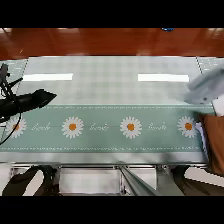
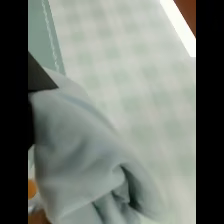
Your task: Fold the shirts.
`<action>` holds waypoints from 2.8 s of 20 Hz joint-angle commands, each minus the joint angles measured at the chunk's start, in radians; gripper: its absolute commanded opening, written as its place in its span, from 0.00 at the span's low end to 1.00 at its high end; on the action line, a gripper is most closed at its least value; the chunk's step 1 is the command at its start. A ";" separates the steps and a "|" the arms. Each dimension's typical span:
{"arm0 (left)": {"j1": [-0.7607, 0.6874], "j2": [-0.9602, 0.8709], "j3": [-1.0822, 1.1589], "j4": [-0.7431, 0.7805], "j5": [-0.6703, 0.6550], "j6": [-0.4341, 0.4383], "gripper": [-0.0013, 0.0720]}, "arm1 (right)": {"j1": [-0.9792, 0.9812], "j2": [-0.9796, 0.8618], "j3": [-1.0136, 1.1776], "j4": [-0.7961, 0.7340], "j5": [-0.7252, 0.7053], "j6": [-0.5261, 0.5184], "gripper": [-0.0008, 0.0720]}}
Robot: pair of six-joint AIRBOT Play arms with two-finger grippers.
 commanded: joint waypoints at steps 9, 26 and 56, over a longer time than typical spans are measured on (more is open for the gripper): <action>0.000 -0.060 0.000 -0.001 0.070 -0.001 0.04 | -0.530 0.364 -0.605 -0.486 0.074 0.015 0.05; -0.100 -0.061 0.072 -0.030 0.248 0.029 0.04 | -0.500 0.326 -0.623 -0.032 -0.028 0.103 0.05; -0.368 -0.560 0.579 0.465 -0.095 -0.366 0.04 | 0.872 -0.080 -0.564 -0.756 -0.403 0.185 0.05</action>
